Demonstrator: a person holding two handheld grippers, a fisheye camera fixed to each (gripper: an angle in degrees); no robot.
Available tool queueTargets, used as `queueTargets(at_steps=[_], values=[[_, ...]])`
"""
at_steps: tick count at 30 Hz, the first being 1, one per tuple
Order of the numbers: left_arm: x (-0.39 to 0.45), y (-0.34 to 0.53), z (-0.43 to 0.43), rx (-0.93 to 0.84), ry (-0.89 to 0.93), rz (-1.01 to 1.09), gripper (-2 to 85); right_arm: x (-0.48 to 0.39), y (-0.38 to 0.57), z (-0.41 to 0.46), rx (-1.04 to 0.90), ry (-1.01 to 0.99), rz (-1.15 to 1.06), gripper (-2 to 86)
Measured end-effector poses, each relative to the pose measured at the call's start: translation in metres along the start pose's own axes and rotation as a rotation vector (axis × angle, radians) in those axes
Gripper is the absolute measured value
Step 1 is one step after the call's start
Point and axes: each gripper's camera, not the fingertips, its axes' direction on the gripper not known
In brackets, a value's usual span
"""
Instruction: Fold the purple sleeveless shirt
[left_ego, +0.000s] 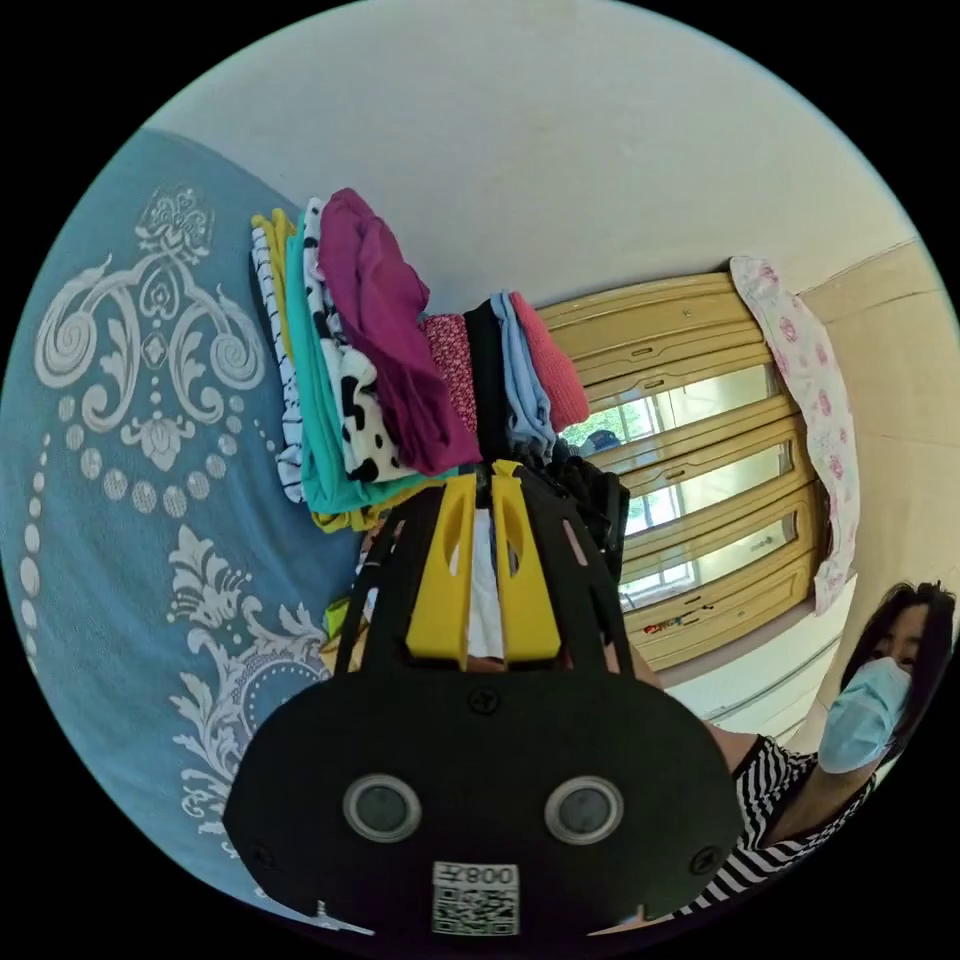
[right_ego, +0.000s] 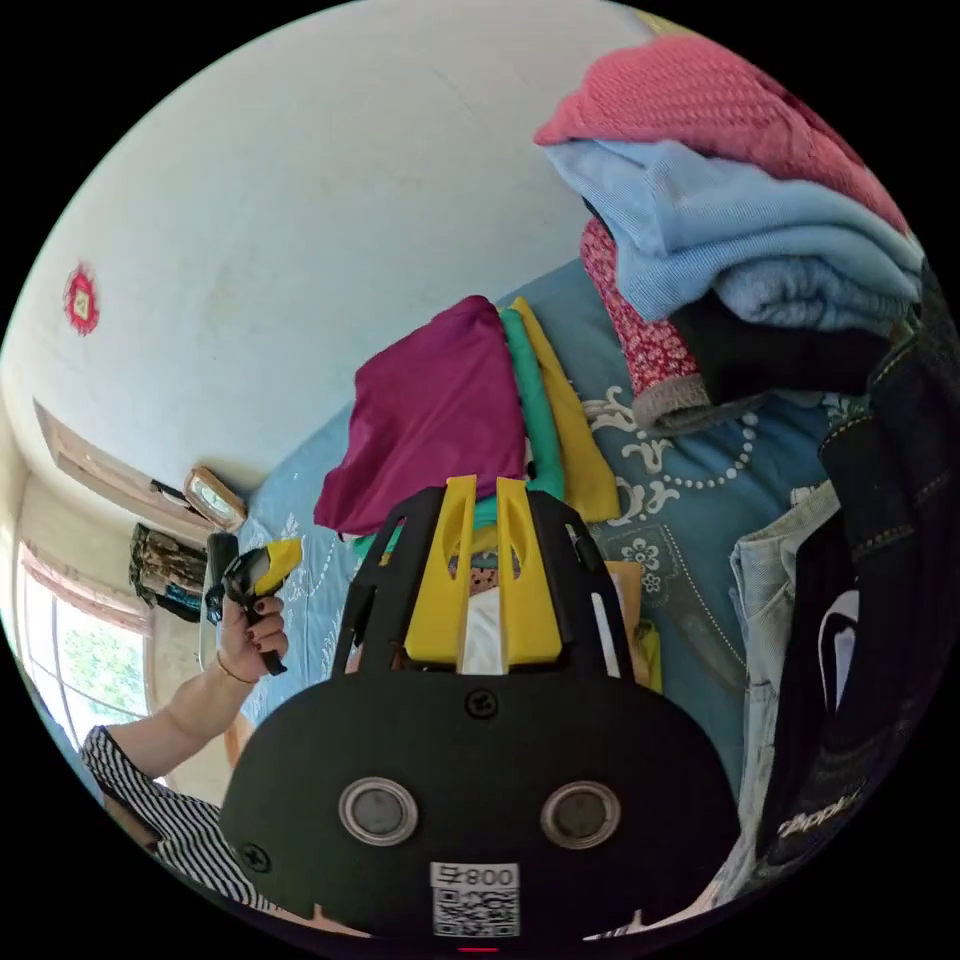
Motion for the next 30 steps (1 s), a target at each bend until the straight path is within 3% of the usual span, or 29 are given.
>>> queueTargets(at_steps=[3,7,10,16,21,23,30], values=[[0.0,-0.021,-0.006,-0.014,-0.1,0.055,1.0,-0.027,-0.006,0.0,0.056,0.027,-0.063,1.9],[-0.042,-0.025,-0.013,-0.094,-0.319,-0.065,0.3,-0.031,-0.029,0.047,-0.061,0.028,-0.035,0.6],[-0.064,-0.014,-0.042,-0.04,-0.196,-0.132,0.2,-0.015,-0.032,0.079,-0.161,0.058,0.026,0.3],[-0.057,0.032,-0.125,-0.072,-0.02,-0.024,0.2,-0.015,0.003,0.042,-0.001,-0.036,-0.011,0.9],[-0.045,0.119,-0.194,-0.236,-0.107,0.01,0.3,-0.054,0.074,0.023,-0.031,-0.056,-0.191,3.8],[-0.04,0.152,-0.215,-0.27,-0.16,-0.012,0.3,-0.08,0.105,0.039,-0.095,0.052,-0.257,5.6],[-0.007,0.226,-0.258,-0.303,-0.098,-0.12,0.2,-0.116,0.126,0.092,-0.133,0.192,-0.231,7.8]])
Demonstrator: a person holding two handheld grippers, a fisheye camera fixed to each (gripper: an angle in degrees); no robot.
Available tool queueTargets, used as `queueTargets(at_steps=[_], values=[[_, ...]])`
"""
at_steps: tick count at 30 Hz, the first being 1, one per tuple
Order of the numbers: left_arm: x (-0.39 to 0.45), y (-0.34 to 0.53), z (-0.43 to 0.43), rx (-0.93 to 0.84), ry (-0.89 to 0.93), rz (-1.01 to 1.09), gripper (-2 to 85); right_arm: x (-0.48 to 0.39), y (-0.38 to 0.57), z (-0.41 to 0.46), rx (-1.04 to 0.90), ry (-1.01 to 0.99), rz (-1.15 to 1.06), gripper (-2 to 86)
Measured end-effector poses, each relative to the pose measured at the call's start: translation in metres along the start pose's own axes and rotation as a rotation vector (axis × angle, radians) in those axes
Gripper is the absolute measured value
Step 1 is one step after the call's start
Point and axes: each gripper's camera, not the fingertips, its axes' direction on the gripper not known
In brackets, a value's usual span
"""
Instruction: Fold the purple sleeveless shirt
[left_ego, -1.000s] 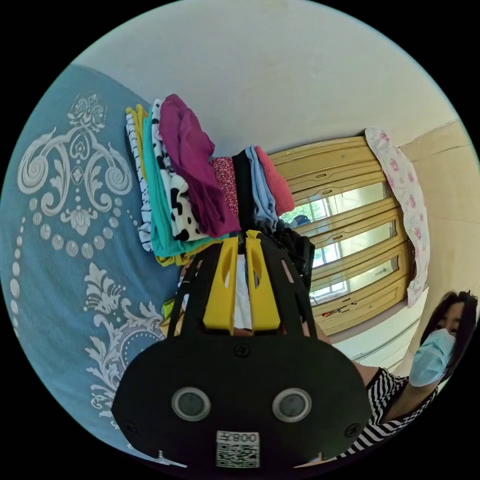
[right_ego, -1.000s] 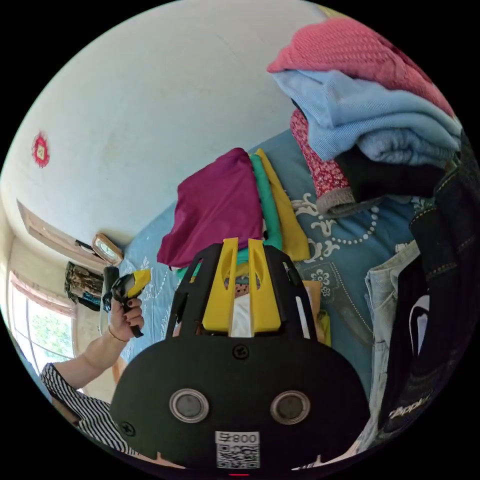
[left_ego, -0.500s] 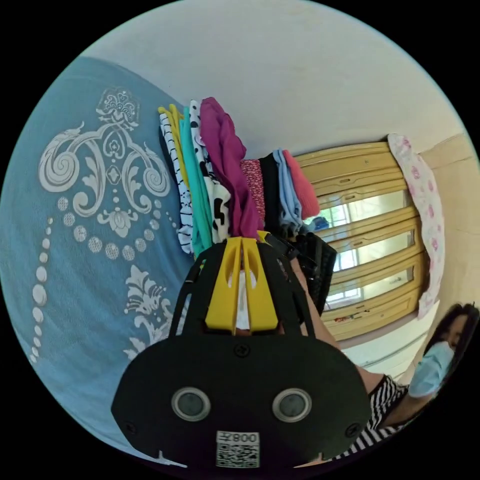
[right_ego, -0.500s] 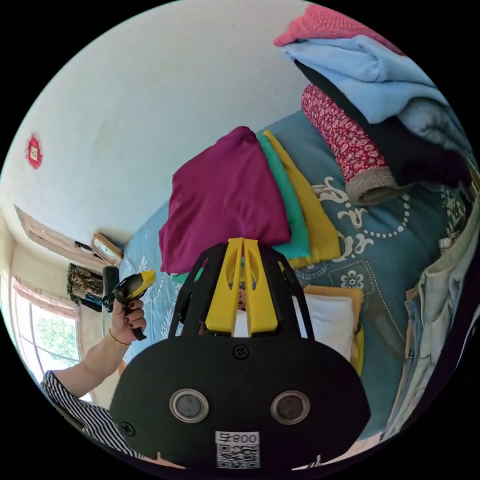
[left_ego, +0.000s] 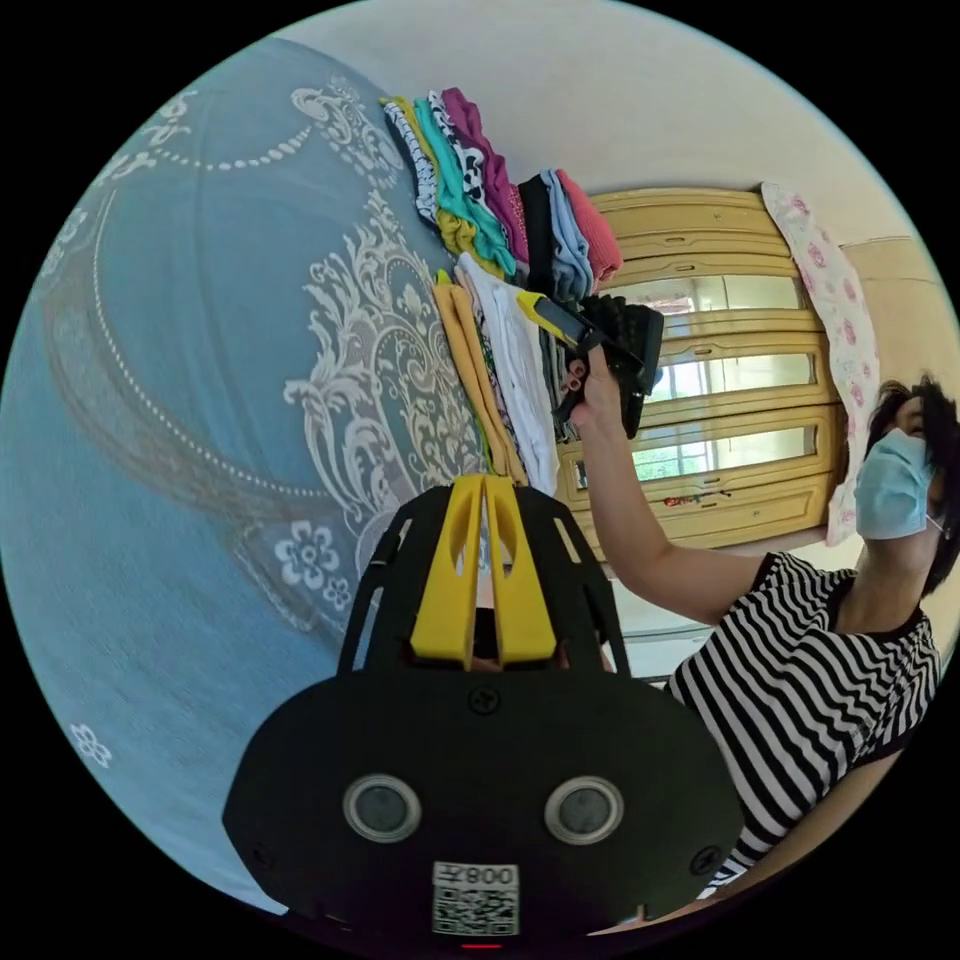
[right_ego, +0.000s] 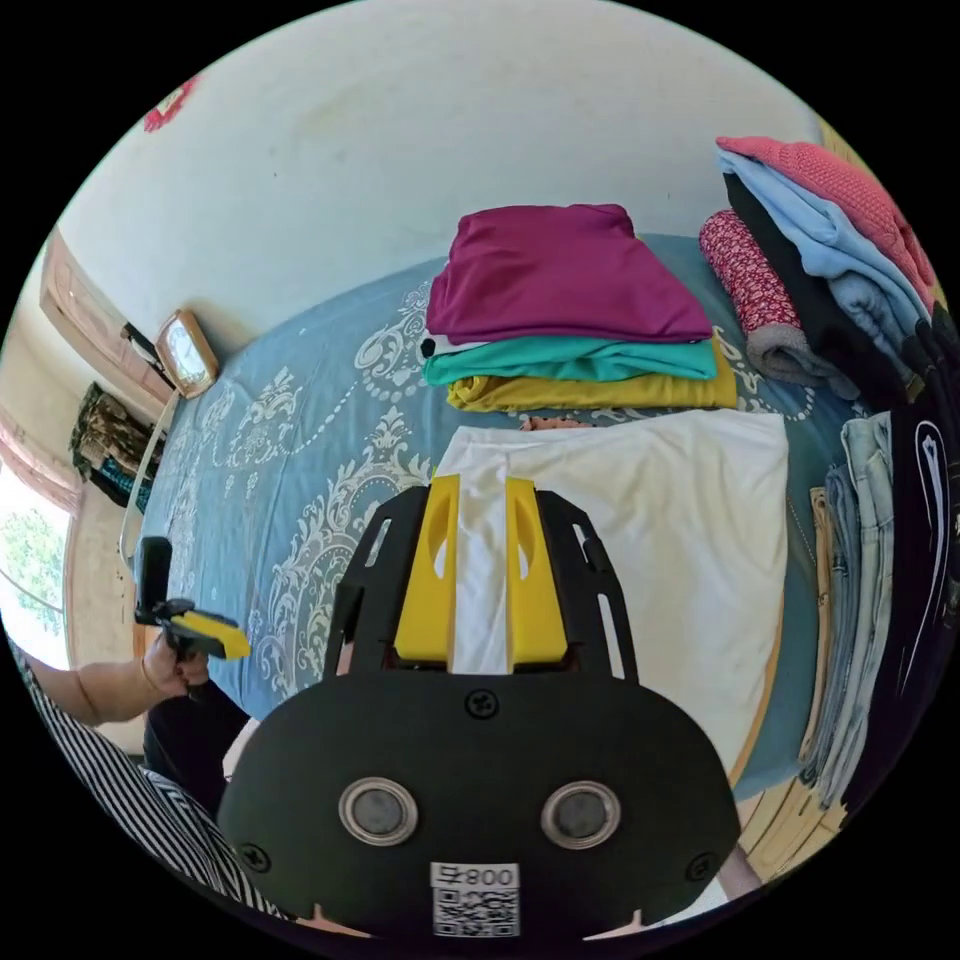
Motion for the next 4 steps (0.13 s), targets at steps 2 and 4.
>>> queueTargets(at_steps=[2,4], values=[[0.006,0.006,-0.005,-0.004,0.023,-0.011,0.2,-0.008,-0.002,0.016,-0.016,0.032,0.035,8.1],[0.016,0.01,-0.015,0.003,0.034,-0.007,0.2,-0.012,-0.002,0.029,-0.032,0.051,0.058,8.3]])
